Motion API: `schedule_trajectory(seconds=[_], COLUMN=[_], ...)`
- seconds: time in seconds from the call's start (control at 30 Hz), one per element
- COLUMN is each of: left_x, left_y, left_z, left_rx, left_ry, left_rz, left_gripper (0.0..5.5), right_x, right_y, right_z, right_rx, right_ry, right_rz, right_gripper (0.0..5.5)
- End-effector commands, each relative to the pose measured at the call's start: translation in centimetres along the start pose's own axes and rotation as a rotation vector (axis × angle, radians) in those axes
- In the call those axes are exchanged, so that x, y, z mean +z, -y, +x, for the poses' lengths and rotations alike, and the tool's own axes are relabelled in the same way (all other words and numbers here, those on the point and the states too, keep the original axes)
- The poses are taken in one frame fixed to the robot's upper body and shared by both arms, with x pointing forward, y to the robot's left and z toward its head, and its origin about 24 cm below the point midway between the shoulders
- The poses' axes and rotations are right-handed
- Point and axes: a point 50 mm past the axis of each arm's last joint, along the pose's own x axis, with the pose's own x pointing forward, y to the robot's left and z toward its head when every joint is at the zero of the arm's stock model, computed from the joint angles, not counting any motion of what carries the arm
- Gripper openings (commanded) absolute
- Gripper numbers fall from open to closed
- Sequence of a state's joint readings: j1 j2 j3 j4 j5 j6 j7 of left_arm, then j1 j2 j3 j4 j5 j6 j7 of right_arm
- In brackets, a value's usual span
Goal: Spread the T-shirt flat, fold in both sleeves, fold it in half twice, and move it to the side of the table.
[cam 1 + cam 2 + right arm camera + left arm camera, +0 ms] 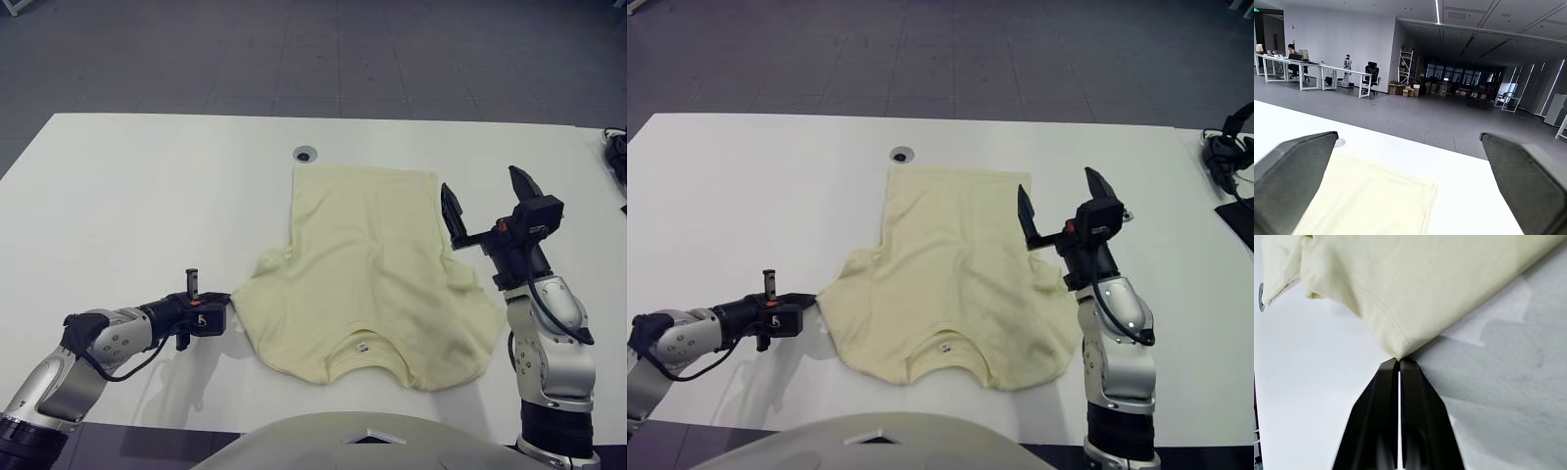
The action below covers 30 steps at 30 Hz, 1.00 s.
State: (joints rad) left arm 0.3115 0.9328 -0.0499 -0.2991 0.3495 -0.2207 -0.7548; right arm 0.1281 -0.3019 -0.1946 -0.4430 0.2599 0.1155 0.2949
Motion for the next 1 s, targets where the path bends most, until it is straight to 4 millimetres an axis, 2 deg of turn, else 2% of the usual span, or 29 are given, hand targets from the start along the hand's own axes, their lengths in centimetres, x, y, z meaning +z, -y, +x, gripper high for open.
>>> schedule_trajectory(seconds=[0.03,0.23,0.5,0.73,1.0], left_x=[0.6,2.8,5.6,7.7,10.8], left_y=[-1.0,-3.2,-4.8,-4.1,-4.6], left_z=[-0.4,-2.1,-2.8,-0.7,2.3], left_rx=[0.047,0.119,0.125,0.053,0.022], left_ry=[0.013,0.057,0.122,0.199,0.303], left_rz=[0.018,0.101,0.203,0.274,0.339], left_gripper=[0.01,0.01,0.01,0.01,0.01], right_x=[0.2,0.4,0.6,0.6,0.4], right_y=[-0.1,-0.2,-0.2,-0.7,-1.0], right_z=[-0.1,-0.3,-1.1,-0.9,-0.8], right_rx=[0.000,-0.003,-0.025,-0.013,-0.006], right_ry=[0.012,0.014,0.017,0.023,0.026], right_rz=[0.002,0.004,0.004,0.011,0.014], right_gripper=[5.40,5.40,5.40,5.40,5.40])
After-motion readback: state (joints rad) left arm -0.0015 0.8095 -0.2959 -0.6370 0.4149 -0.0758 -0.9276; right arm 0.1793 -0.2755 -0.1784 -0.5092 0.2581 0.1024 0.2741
